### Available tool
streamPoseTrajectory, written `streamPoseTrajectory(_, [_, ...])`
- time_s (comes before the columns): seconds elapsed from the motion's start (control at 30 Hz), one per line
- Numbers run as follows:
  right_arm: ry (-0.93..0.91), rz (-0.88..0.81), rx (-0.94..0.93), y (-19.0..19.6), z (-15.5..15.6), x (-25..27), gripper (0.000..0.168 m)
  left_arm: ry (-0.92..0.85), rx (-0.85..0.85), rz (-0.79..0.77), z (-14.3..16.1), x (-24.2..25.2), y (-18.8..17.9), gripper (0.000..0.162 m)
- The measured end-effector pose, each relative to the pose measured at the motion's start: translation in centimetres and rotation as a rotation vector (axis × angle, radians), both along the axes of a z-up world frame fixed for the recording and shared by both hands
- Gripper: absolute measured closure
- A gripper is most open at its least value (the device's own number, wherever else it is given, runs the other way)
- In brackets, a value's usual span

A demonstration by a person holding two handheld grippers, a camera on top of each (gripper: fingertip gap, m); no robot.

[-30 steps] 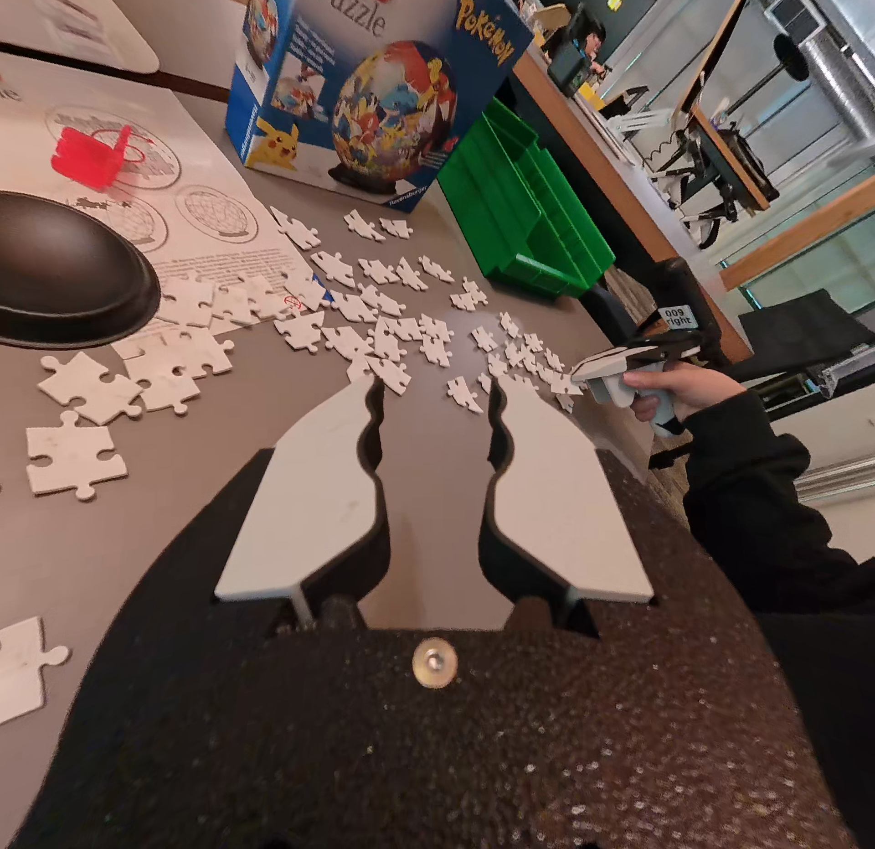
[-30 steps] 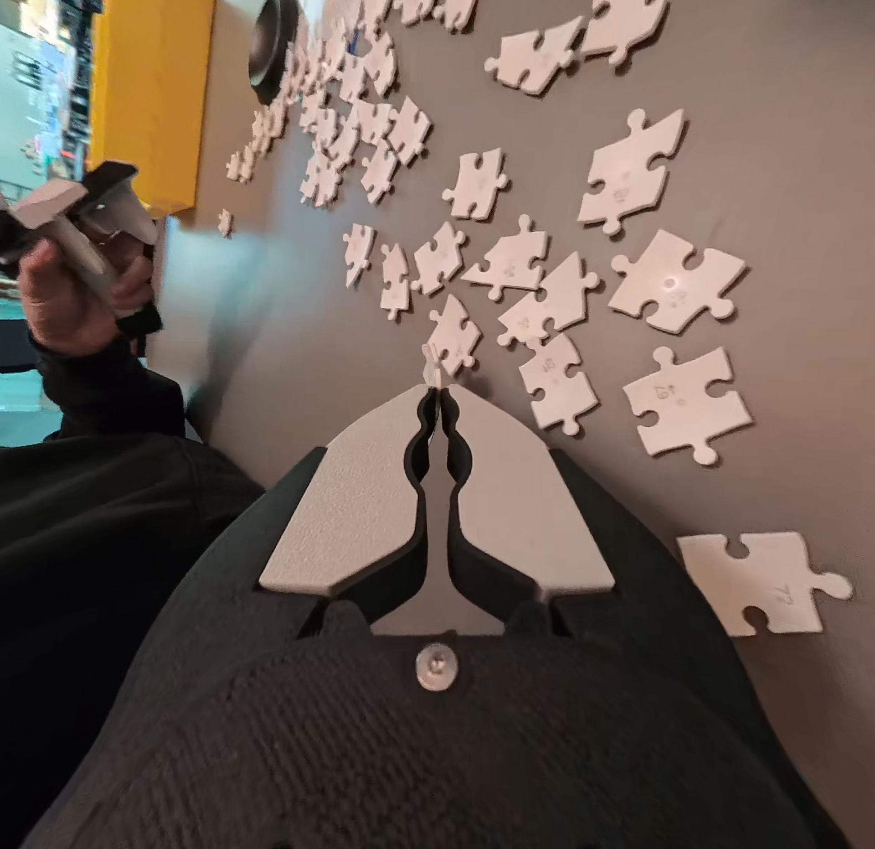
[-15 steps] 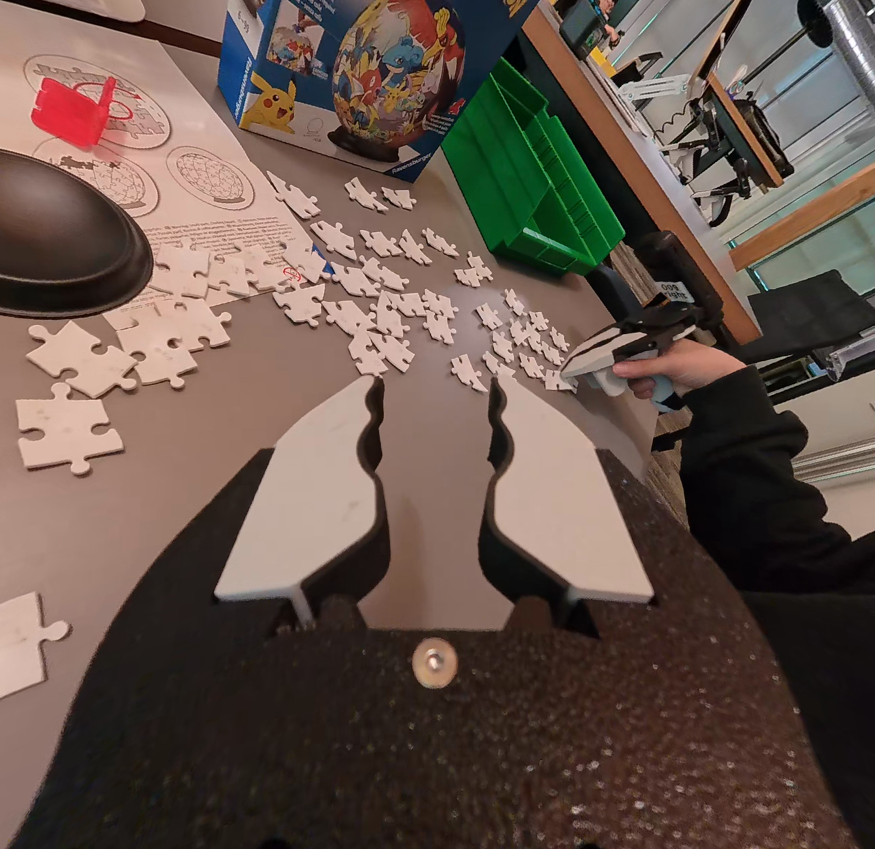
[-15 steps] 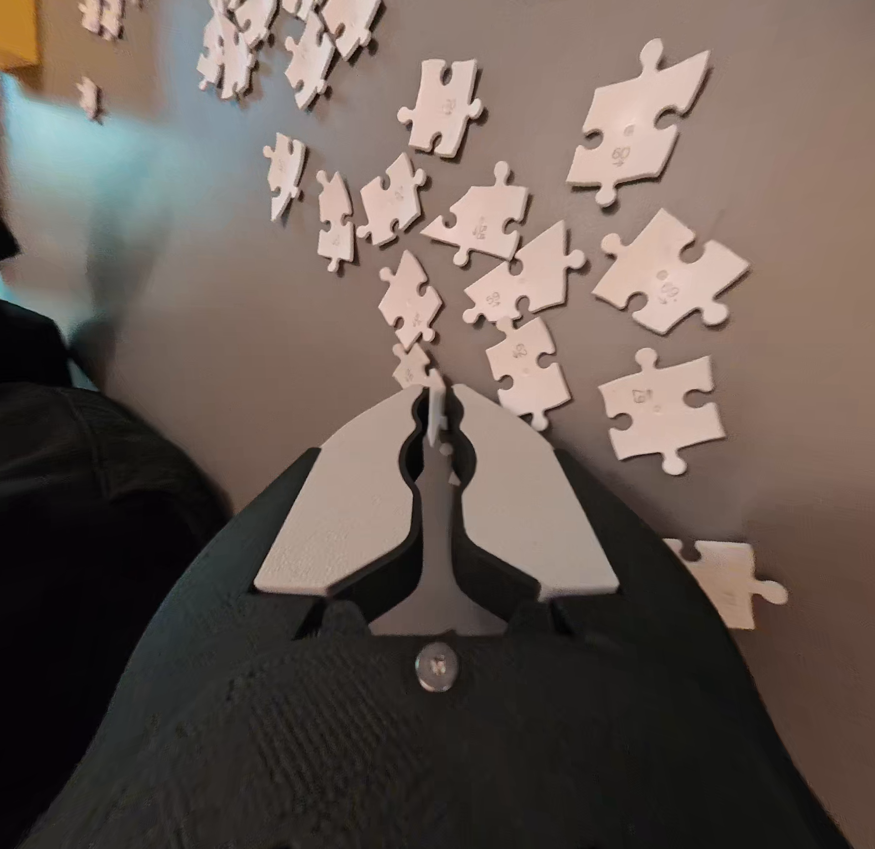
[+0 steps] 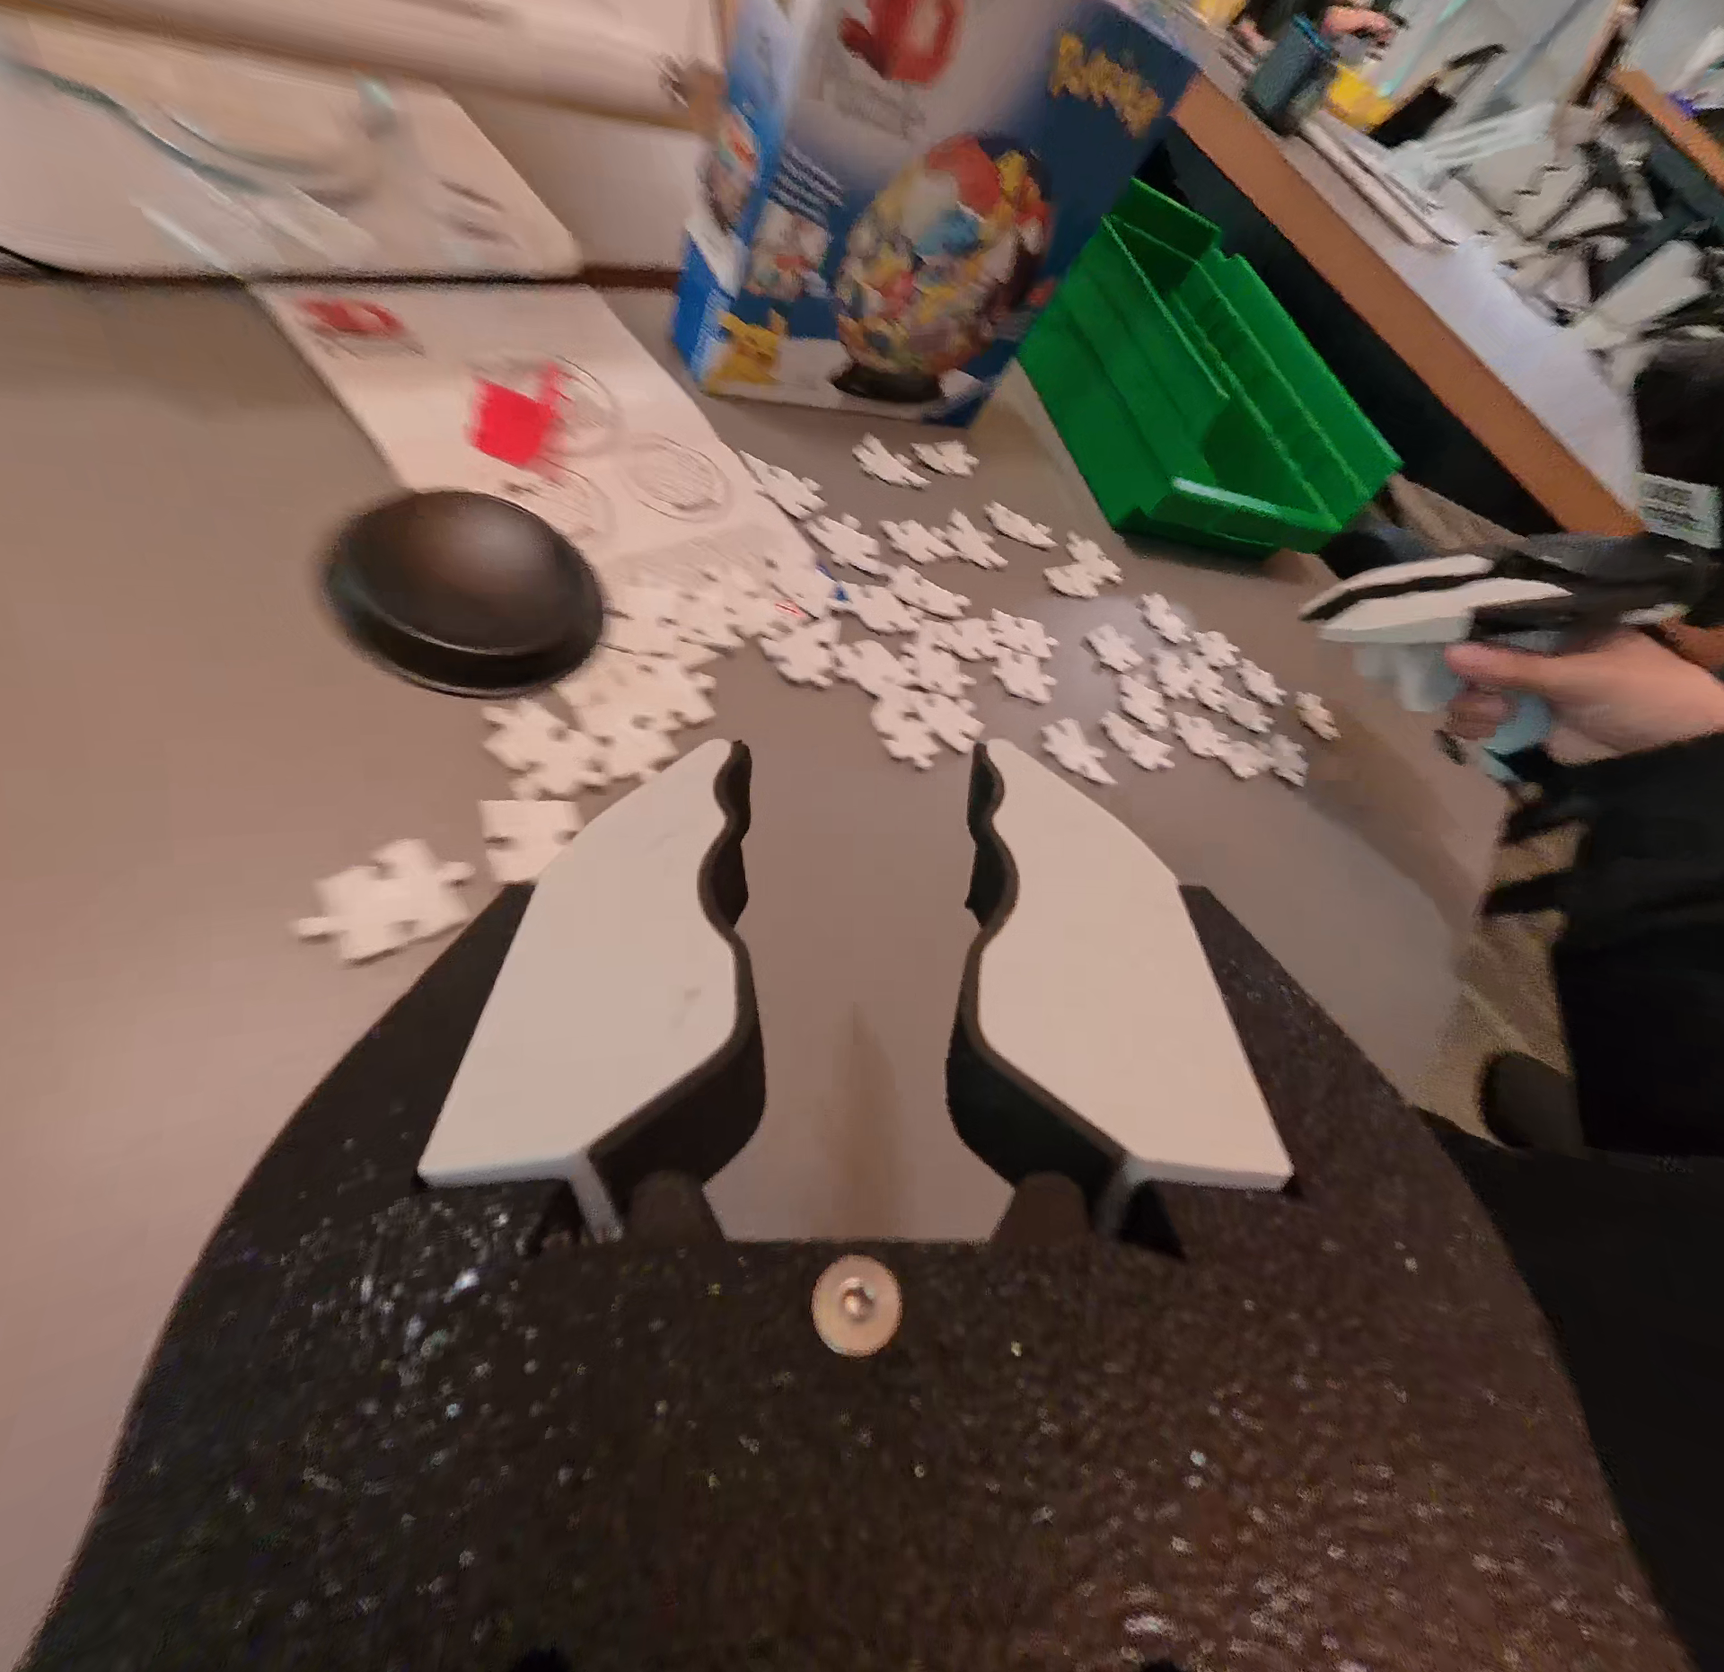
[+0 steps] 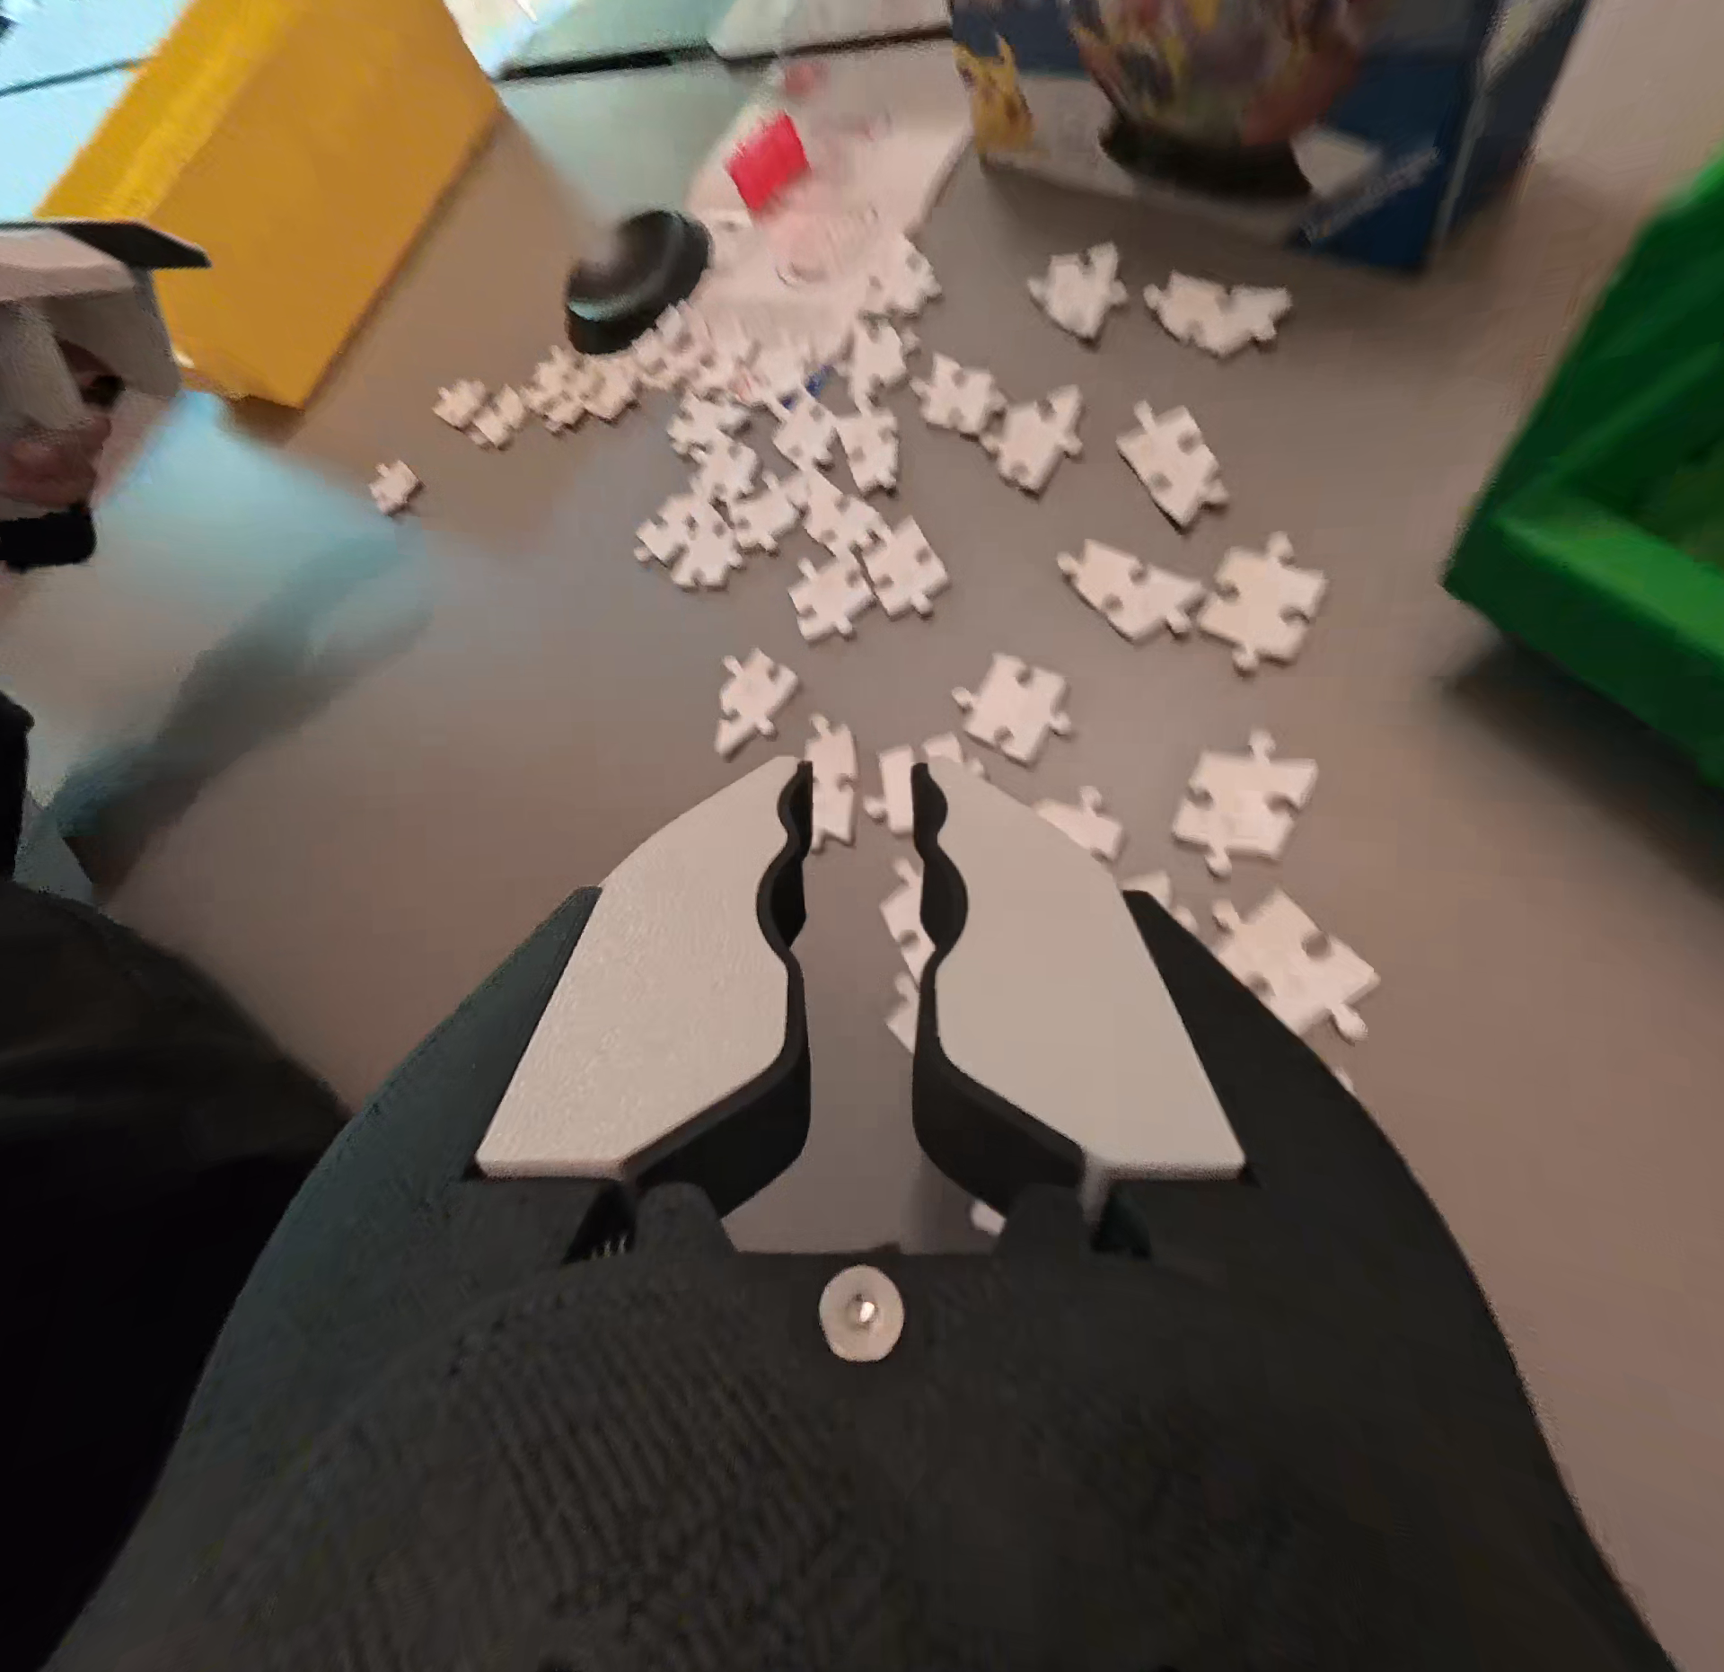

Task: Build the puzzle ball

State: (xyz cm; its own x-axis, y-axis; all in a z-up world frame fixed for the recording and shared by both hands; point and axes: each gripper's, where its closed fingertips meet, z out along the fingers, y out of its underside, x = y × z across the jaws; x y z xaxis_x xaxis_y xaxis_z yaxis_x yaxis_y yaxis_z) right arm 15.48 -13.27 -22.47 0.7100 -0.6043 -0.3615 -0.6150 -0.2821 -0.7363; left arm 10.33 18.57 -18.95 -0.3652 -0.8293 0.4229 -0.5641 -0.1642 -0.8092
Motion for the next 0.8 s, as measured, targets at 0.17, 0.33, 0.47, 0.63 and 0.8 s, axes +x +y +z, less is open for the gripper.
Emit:
streamPoseTrajectory(0.17, [-0.128,0.138,-0.046,4.3,-0.4,-0.5,0.136,-0.013,0.128,0.210,2.7,-0.1,10.1,0.115])
streamPoseTrajectory(0.33, [-0.192,0.198,-0.125,7.1,-0.9,-0.3,0.113,0.070,0.468,0.453,3.5,-2.0,23.3,0.113])
streamPoseTrajectory(0.47, [-0.258,0.222,-0.100,9.1,-0.1,-0.6,0.106,0.256,0.634,0.566,3.4,-3.9,33.2,0.118])
streamPoseTrajectory(0.63, [-0.315,0.220,-0.137,9.6,-0.4,-0.5,0.102,0.579,0.605,0.504,-0.6,-3.4,36.5,0.100])
streamPoseTrajectory(0.8, [-0.329,0.217,-0.137,9.5,-0.3,-0.7,0.102,0.746,0.551,0.477,-4.8,-2.3,36.2,0.097])
